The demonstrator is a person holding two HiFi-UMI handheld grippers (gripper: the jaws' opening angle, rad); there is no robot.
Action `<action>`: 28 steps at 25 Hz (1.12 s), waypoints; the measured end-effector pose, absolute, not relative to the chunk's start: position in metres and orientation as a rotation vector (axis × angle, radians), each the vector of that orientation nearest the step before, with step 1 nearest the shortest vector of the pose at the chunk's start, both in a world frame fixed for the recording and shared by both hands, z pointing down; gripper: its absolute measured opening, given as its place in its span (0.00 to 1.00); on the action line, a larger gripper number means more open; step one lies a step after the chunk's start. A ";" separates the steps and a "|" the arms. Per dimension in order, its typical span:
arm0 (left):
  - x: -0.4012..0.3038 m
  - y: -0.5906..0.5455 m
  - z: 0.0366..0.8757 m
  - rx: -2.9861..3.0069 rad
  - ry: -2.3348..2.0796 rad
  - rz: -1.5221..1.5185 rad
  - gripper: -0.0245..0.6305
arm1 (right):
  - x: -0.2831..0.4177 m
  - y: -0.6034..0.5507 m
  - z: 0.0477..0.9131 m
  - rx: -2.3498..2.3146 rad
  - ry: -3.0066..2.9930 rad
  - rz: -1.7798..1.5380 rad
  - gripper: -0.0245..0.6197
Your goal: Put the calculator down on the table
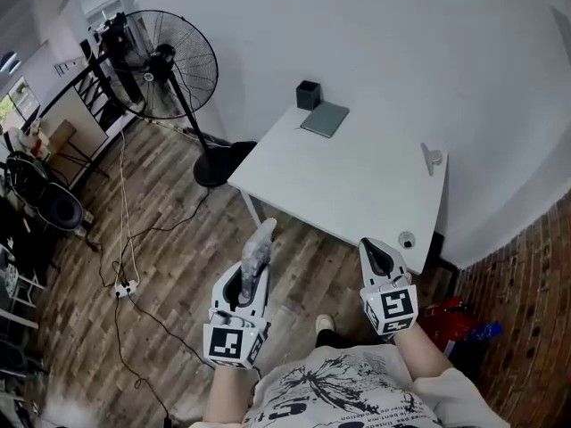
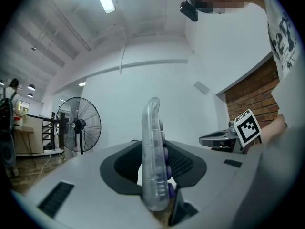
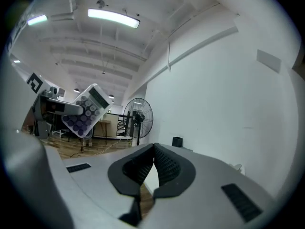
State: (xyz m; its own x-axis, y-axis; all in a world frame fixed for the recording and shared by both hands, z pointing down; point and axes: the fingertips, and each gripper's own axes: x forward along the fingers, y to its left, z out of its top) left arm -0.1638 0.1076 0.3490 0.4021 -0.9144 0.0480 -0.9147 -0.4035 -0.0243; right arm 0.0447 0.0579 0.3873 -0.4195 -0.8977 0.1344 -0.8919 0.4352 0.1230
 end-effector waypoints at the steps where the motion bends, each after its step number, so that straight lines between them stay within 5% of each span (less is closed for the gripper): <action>1: -0.158 0.090 0.347 2.630 -1.713 0.083 0.26 | 0.050 0.040 0.385 1.585 -2.504 -0.052 0.06; 28: -0.047 -0.248 0.412 2.907 -0.997 0.311 0.26 | 0.106 -0.216 0.430 1.885 -2.218 0.143 0.05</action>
